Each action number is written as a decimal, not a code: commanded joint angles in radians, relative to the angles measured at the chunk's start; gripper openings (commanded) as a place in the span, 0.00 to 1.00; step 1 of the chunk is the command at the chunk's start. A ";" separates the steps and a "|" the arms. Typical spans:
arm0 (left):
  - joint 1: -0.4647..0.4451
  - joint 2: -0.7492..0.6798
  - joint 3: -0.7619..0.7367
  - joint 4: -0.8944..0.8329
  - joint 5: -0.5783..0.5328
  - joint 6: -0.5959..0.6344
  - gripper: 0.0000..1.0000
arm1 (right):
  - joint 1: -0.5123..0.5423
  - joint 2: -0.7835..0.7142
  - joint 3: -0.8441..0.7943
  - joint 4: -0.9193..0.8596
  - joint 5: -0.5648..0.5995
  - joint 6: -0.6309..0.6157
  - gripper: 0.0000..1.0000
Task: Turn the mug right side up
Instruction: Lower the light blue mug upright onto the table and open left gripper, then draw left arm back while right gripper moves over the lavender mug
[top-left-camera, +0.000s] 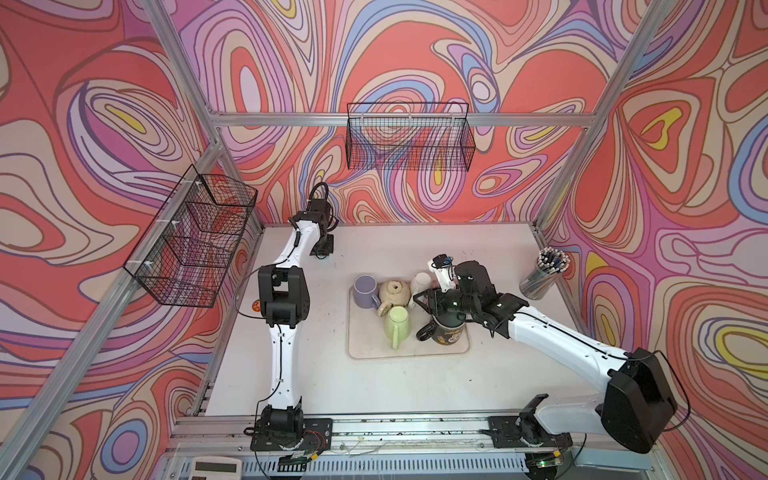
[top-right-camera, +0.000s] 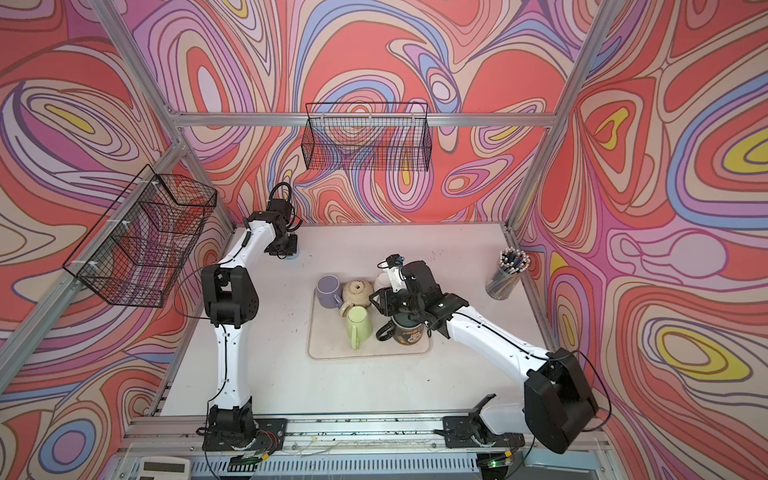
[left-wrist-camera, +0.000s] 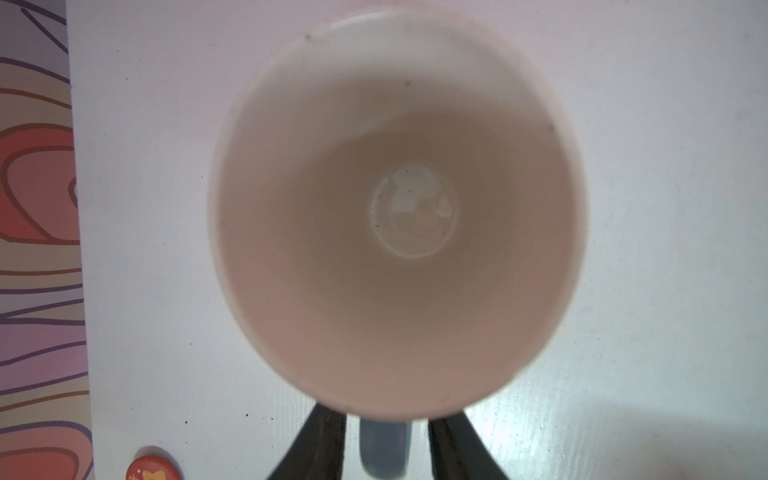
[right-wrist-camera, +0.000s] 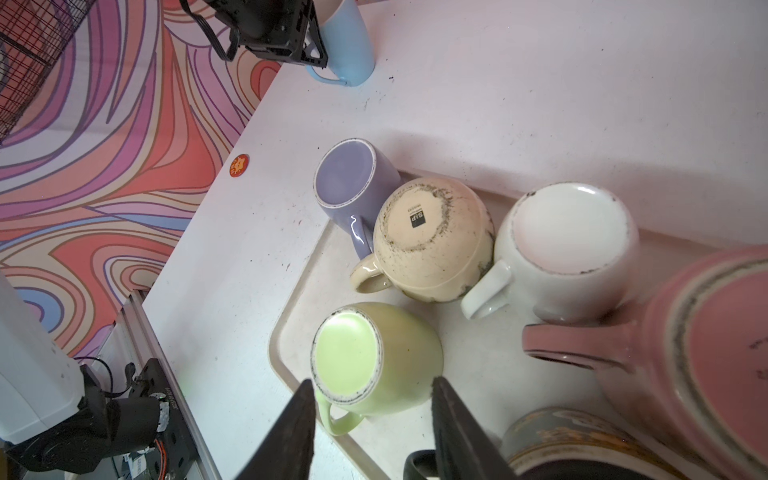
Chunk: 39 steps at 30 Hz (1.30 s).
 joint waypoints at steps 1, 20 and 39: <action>0.003 -0.077 0.025 -0.013 0.020 -0.016 0.42 | 0.017 0.021 0.042 -0.059 0.033 -0.038 0.46; 0.001 -0.814 -0.612 0.288 0.407 -0.223 0.81 | 0.175 0.185 0.388 -0.465 0.164 -0.113 0.49; 0.001 -1.543 -1.260 0.434 0.615 -0.351 1.00 | 0.248 0.665 0.914 -0.763 0.279 -0.184 0.49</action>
